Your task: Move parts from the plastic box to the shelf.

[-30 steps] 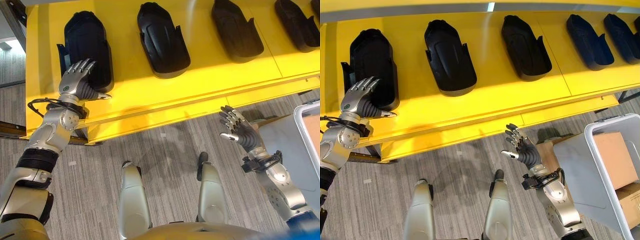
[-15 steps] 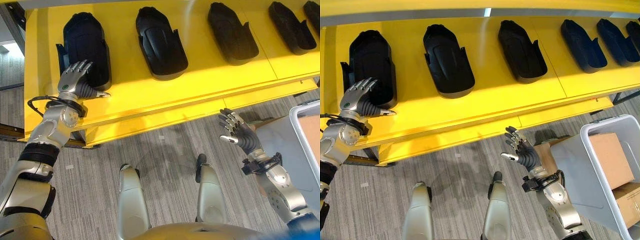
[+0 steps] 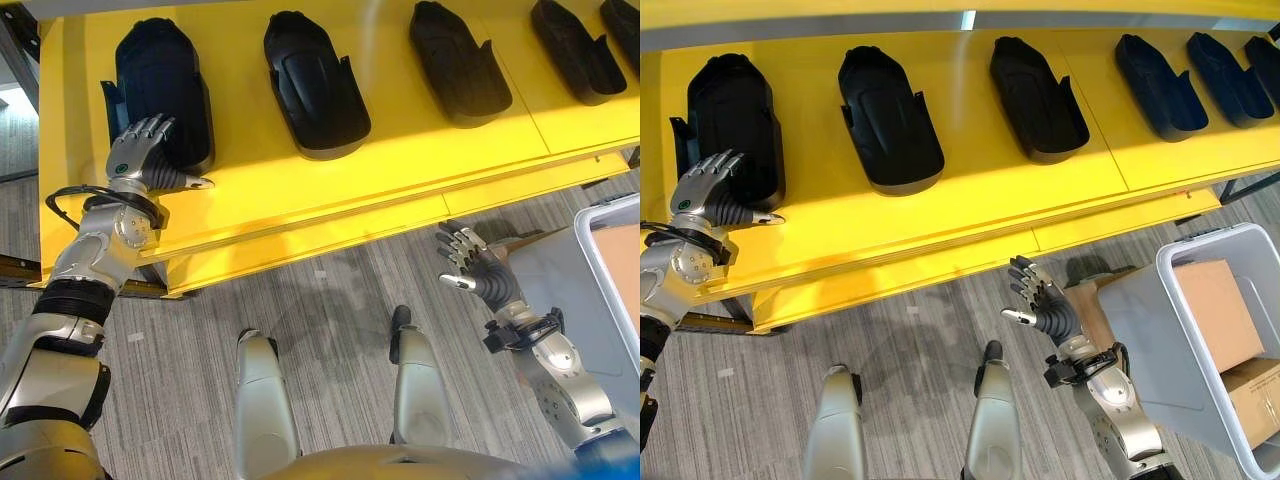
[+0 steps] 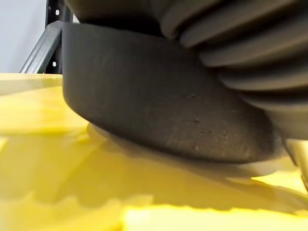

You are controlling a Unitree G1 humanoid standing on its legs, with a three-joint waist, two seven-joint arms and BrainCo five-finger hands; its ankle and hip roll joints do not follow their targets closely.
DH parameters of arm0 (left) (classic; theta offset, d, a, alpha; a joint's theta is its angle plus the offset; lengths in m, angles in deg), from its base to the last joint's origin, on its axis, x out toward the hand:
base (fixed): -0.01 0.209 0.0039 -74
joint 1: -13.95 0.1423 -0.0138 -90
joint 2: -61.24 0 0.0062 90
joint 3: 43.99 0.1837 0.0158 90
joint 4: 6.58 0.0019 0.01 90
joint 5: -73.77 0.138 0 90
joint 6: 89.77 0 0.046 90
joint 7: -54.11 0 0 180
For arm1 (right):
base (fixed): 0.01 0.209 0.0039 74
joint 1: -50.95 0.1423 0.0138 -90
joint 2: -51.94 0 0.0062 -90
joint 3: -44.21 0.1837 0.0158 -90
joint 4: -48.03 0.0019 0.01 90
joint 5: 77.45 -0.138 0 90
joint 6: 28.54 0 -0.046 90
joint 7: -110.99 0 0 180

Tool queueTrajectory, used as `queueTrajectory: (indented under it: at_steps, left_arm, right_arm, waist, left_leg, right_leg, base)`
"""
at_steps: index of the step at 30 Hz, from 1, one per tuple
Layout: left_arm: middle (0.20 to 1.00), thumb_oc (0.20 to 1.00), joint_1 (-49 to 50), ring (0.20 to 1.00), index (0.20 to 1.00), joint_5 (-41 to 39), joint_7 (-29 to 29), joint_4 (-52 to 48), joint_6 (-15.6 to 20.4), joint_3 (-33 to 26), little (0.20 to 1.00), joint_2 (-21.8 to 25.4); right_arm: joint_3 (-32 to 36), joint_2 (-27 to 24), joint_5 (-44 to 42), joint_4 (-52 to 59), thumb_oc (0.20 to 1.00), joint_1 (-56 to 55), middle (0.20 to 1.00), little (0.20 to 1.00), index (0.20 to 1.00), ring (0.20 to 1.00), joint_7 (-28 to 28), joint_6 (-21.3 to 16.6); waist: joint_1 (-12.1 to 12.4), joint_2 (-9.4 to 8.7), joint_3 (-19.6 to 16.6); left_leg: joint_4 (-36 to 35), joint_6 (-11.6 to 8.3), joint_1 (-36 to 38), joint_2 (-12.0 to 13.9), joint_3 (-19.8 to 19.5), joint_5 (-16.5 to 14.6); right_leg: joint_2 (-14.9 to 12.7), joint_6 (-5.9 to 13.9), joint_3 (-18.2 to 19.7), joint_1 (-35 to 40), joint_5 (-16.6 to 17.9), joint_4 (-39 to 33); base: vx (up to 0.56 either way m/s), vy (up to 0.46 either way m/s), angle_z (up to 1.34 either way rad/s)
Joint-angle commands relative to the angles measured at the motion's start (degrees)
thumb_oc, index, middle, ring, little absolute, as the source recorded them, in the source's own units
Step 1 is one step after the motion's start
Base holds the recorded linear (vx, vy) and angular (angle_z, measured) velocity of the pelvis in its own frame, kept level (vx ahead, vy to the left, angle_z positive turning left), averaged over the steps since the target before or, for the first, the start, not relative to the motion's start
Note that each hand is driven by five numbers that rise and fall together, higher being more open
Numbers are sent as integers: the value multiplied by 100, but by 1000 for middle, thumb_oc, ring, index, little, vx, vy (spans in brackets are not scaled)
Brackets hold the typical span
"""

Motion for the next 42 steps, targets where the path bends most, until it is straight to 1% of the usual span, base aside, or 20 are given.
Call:
queueTrajectory:
  at_steps: [1,8,10,12,17,18,19,22,26,27,28,29,32,33,34,35,36,38,40,42]
  left_arm:
    - [1000,1000,3,1000,1000,-8,-124,153,-84,83,1000,220]
    - [1000,1000,141,1000,1000,-75,-78,-528,32,-120,1000,291]
    - [1000,1000,399,1000,1000,-223,-101,-956,135,-392,1000,249]
    - [1000,1000,553,1000,1000,-207,-84,-1144,148,-517,1000,246]
    - [1000,1000,1444,1000,1000,-268,-41,-2173,342,-1303,1000,155]
    - [1000,1000,1699,1000,1000,-343,-33,-2469,406,-1558,1000,138]
    - [1000,1000,1986,1000,1000,-339,-73,-2715,463,-1802,1000,127]
    - [1000,1000,2521,1000,1000,-471,-33,-3120,596,-2251,1000,94]
    - [1000,1000,2945,1000,1000,-554,-17,-3522,686,-2624,1000,35]
    - [1000,1000,3175,1000,1000,-746,-7,-3752,837,-2773,1000,-98]
    - [1000,1000,3214,1000,1000,-751,6,-3778,833,-2809,1000,-104]
    - [1000,1000,3424,1000,1000,-1129,81,-3873,976,-2870,1000,-297]
    - [1000,1000,3706,1000,1000,-2040,112,-4104,1260,-2844,1000,-684]
    - [1000,1000,3716,1000,1000,-2049,120,-4108,1262,-2854,1000,-686]
    - [1000,1000,3819,1000,1000,-2416,229,-4173,1359,-2803,1000,-817]
    - [1000,1000,3998,1000,1000,-3158,464,-4271,1541,-2647,1000,-1096]
    - [1000,1000,4064,1000,1000,-3711,637,-4222,1640,-2488,1000,-1303]
    - [1000,1000,4206,1000,1000,-4373,922,-4255,1662,-2310,1000,-1586]
    - [1000,1000,4328,1000,1000,-5216,1158,-4135,1658,-2071,1000,-1946]
    - [1000,1000,4554,1000,1000,-5912,1396,-4091,1560,-1950,1000,-2247]
  right_arm:
    - [102,-163,-154,358,1000,-11,1000,1000,1000,1000,-25,-229]
    - [151,-141,-133,324,1000,12,1000,1000,1000,1000,-25,-216]
    - [203,-110,-121,287,1000,24,1000,1000,1000,1000,-12,-221]
    - [211,-100,-97,277,1000,33,1000,1000,1000,1000,0,-219]
    - [333,-31,-5,263,1000,71,1000,1000,1000,1000,43,-187]
    - [376,-13,12,255,1000,89,1000,1000,1000,1000,59,-190]
    - [410,1,39,249,1000,88,1000,1000,1000,1000,81,-193]
    - [481,10,72,255,1000,106,1000,1000,1000,1000,72,-192]
    - [482,24,88,270,1000,150,1000,1000,1000,1000,83,-211]
    - [495,63,67,287,1000,175,1000,1000,1000,1000,77,-234]
    - [481,58,66,287,1000,179,1000,1000,1000,1000,76,-235]
    - [469,64,49,278,1000,213,1000,1000,1000,1000,81,-258]
    - [408,113,26,268,1000,285,1000,1000,1000,1000,102,-301]
    - [404,110,25,267,1000,285,1000,1000,1000,1000,102,-302]
    - [396,125,34,264,1000,301,1000,1000,1000,1000,105,-312]
    - [373,139,59,254,1000,331,1000,1000,1000,1000,115,-360]
    - [360,127,93,235,1000,354,1000,1000,1000,1000,130,-383]
    - [376,140,152,179,1000,348,1000,1000,1000,1000,175,-421]
    - [395,162,230,114,1000,330,1000,1000,1000,1000,244,-454]
    - [439,171,268,96,1000,252,1000,1000,1000,1000,270,-472]
  waist:
    - [105,99,-171]
    - [134,127,-170]
    - [164,147,-158]
    - [165,156,-157]
    - [231,203,-157]
    - [251,201,-127]
    - [272,228,-142]
    - [334,266,-108]
    - [359,289,-88]
    - [399,302,-61]
    - [385,301,-57]
    - [420,327,-55]
    - [467,370,-77]
    - [464,371,-68]
    - [482,391,-88]
    - [504,432,-113]
    - [511,452,-130]
    - [515,513,-143]
    - [509,575,-205]
    - [504,623,-294]
  left_leg:
    - [-46,534,-99,-222,295,93]
    - [-62,527,-61,-228,291,92]
    - [-88,523,-50,-237,293,107]
    - [-84,523,-48,-241,292,106]
    - [-115,524,-30,-260,269,100]
    - [-129,545,-111,-293,265,255]
    - [-112,528,-38,-280,248,114]
    - [-126,531,-14,-289,241,116]
    - [-161,530,25,-297,239,131]
    - [-257,543,25,-328,265,304]
    - [-269,542,41,-328,265,308]
    - [-372,534,145,-334,264,352]
    - [-646,513,432,-329,252,437]
    - [-663,512,454,-327,252,444]
    - [-759,499,556,-314,250,473]
    - [-986,465,818,-280,245,566]
    - [-1179,439,1000,-252,223,657]
    - [-1510,405,1318,-190,189,807]
    - [-1939,355,1664,-137,139,1033]
    - [-2342,328,1994,-87,113,1202]
  right_leg:
    - [327,-592,-139,-102,-748,796]
    - [329,-606,-143,-81,-764,819]
    - [337,-613,-137,-74,-773,821]
    - [336,-617,-138,-69,-773,819]
    - [337,-637,-143,-56,-810,841]
    - [316,-685,-161,-105,-675,795]
    - [331,-655,-147,-56,-808,851]
    - [319,-658,-149,-35,-817,858]
    - [303,-656,-168,11,-812,852]
    - [280,-697,-214,32,-662,764]
    - [280,-697,-217,49,-658,753]
    - [270,-695,-234,153,-635,689]
    - [263,-681,-249,407,-583,509]
    - [264,-682,-253,429,-577,494]
    - [261,-672,-268,530,-563,423]
    - [260,-650,-312,820,-512,226]
    - [277,-639,-357,1014,-478,57]
    - [293,-625,-450,1357,-414,-224]
    - [325,-620,-577,1744,-342,-575]
    - [359,-623,-715,2051,-281,-888]
  base:
    - [0,0,0]
    - [0,0,0]
    - [0,0,0]
    - [0,0,0]
    - [-16,-4,2]
    - [0,0,0]
    - [-6,-14,-4]
    - [28,-9,-2]
    - [-21,-7,3]
    - [-81,-12,5]
    - [-65,-35,4]
    - [24,-34,2]
    - [42,-42,5]
    - [42,-36,3]
    - [92,-61,5]
    - [133,-94,9]
    - [147,-105,10]
    - [115,-95,14]
    - [137,-112,12]
    - [132,-116,17]
